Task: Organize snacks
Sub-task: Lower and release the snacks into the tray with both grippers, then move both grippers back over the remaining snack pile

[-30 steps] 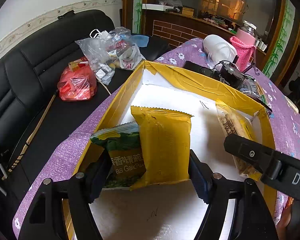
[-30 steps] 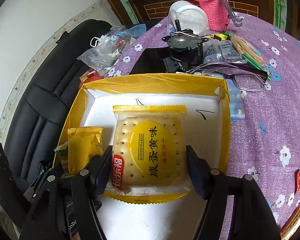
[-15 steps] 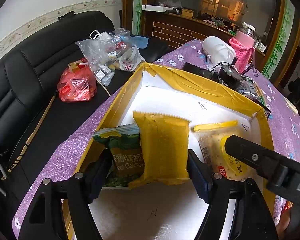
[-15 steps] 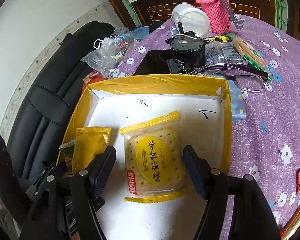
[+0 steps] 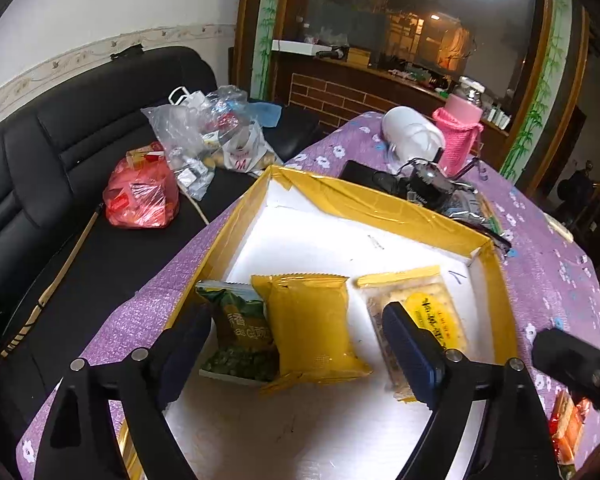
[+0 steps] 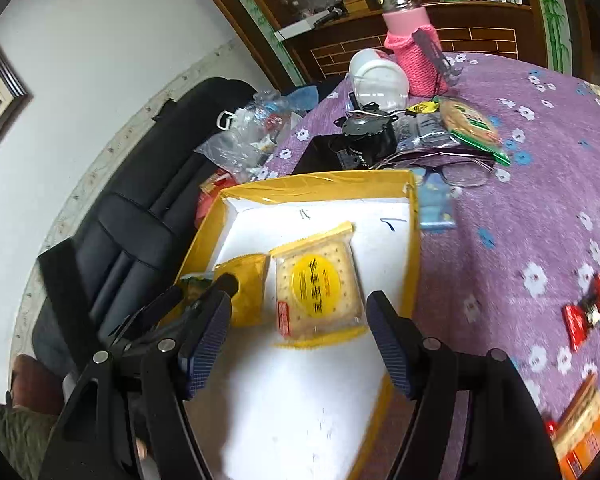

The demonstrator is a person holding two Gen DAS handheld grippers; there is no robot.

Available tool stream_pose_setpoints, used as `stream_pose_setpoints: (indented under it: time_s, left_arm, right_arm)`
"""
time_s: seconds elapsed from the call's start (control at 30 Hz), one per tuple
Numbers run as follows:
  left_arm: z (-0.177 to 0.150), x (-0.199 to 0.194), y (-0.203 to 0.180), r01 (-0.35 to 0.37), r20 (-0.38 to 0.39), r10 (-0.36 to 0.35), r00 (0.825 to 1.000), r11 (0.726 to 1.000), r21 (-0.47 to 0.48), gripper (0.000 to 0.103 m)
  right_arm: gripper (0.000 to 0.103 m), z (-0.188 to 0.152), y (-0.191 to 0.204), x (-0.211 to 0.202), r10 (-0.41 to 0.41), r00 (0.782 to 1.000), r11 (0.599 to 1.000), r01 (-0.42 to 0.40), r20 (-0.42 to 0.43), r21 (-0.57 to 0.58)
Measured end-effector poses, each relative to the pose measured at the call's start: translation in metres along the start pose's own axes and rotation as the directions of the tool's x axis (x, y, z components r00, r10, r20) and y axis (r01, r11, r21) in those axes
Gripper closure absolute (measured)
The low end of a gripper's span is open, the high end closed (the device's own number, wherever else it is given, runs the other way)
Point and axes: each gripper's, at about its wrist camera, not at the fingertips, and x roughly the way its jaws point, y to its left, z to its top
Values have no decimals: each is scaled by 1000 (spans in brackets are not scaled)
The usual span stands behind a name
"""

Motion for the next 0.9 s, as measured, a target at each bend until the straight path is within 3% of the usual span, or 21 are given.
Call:
stream_pose_setpoints:
  time_s: [0.13,0.33,0.63,0.8,0.9]
  left_arm:
    - [0,-6,-1,28,29,-27,999,1000,-2,12]
    - [0,-19,2,66,92,-65,994,998,-11,12]
    - [-2,-32,-7,86,125,-88,988,996,20,11]
    - [-10,-51,-22,82,148,-92,985,994,73,11]
    - [-16,-66,-35,115,143,-130,981,987,111,12]
  right_arm:
    - [33,-15,-15,-27,36,999,999,-36,22,22]
    - [33,-53,-64,-78,26,998,996,-31,64,82]
    - [33,-100,-150,-158,-93,984,975,60,149,213]
    - [32,-118,-201,-190,-183,959,944,110,215,311]
    - [31,-131,-236,-197,-235,944,912,133,230,387]
